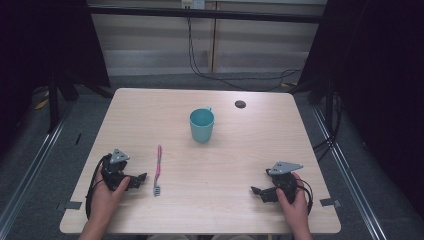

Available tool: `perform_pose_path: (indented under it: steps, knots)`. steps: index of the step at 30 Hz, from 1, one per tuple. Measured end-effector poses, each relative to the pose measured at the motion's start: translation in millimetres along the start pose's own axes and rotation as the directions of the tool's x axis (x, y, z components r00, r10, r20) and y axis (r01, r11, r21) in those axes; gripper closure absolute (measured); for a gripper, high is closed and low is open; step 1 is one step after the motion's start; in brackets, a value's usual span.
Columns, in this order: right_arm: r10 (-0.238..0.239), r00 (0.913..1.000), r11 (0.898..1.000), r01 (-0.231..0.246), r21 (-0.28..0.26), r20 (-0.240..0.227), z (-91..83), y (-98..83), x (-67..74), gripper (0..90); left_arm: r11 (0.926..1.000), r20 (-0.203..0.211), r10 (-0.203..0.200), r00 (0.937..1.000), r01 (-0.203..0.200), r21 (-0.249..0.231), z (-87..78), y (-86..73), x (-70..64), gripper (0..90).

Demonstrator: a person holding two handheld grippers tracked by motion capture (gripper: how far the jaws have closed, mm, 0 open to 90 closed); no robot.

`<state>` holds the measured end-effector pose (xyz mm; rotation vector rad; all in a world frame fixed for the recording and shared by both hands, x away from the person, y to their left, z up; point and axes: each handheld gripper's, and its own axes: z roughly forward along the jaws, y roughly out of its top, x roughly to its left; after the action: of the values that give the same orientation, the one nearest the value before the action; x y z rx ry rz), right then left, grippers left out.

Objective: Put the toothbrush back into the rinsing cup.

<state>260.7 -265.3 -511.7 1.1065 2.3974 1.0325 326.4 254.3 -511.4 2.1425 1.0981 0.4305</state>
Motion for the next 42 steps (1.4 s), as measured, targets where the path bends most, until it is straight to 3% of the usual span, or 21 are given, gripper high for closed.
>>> perform_pose_path:
  steps: [7, 15, 17, 18, 22, 23, 35, 38, 39, 40, 41, 42]
  knots:
    - [0.000, 1.0000, 1.000, 0.000, 0.000, 0.000, 0.0, 0.0, 0.0, 10.0, 1.0000, 0.000, 0.001, 1.0000, -0.001, 0.001, -0.1, 0.1, 0.0, 0.0]
    - [0.000, 1.0000, 1.000, 0.000, 0.000, 0.001, 0.0, 0.1, 0.0, 9.9, 0.9996, 0.027, 0.029, 0.9992, -0.029, 0.004, -1.5, -0.7, 1.2, 0.0]
    - [0.000, 1.0000, 1.000, 0.000, 0.000, 0.000, 0.0, 0.1, 0.0, 9.9, 0.9985, 0.044, 0.048, 0.9979, -0.049, 0.025, -3.1, 0.1, 2.7, 0.2]
    - [-0.001, 1.0000, 1.000, 0.001, 0.000, 0.000, 0.1, 0.1, 0.1, 9.9, 0.9975, 0.045, 0.043, 0.9981, -0.045, 0.054, -4.8, 2.6, 3.4, 1.0]
    - [-0.001, 1.0000, 1.000, 0.001, 0.000, 0.000, 0.1, 0.1, 0.1, 9.9, 0.9962, 0.053, 0.012, 0.9985, -0.017, 0.085, -8.8, 7.7, 6.5, 9.3]
    - [-0.001, 1.0000, 1.000, 0.001, 0.000, 0.000, 0.1, 0.1, 0.1, 9.9, 0.9941, 0.075, -0.002, 0.9972, -0.006, 0.108, -10.8, 11.9, 8.9, 17.2]
    - [-0.001, 1.0000, 1.000, 0.001, 0.000, 0.000, 0.1, 0.1, 0.1, 9.9, 0.9762, 0.105, -0.061, 0.9926, 0.037, 0.214, -7.2, 33.9, 12.9, 19.9]
    - [-0.001, 1.0000, 1.000, 0.001, 0.000, 0.000, 0.1, 0.1, 0.1, 9.8, 0.9665, 0.106, -0.081, 0.9911, 0.052, 0.251, -5.4, 42.7, 13.4, 21.0]
    - [-0.002, 1.0000, 1.000, 0.002, 0.000, 0.000, 0.1, 0.1, 0.1, 9.9, 0.9665, 0.106, -0.081, 0.9911, 0.052, 0.251, -5.4, 42.7, 13.4, 21.0]
    - [-0.001, 1.0000, 1.000, 0.001, 0.000, 0.000, 0.1, 0.1, 0.1, 9.9, 0.9597, 0.106, -0.083, 0.9909, 0.051, 0.277, -4.1, 48.0, 13.4, 21.2]
    - [-0.001, 1.0000, 1.000, 0.001, 0.000, 0.000, 0.1, 0.1, 0.1, 9.9, 0.9597, 0.106, -0.083, 0.9909, 0.051, 0.277, -4.1, 48.0, 13.4, 21.4]
    - [-0.002, 1.0000, 1.000, 0.002, 0.000, 0.000, 0.1, 0.1, 0.1, 9.8, 0.9544, 0.107, -0.084, 0.9907, 0.049, 0.295, -2.6, 53.2, 13.5, 22.0]
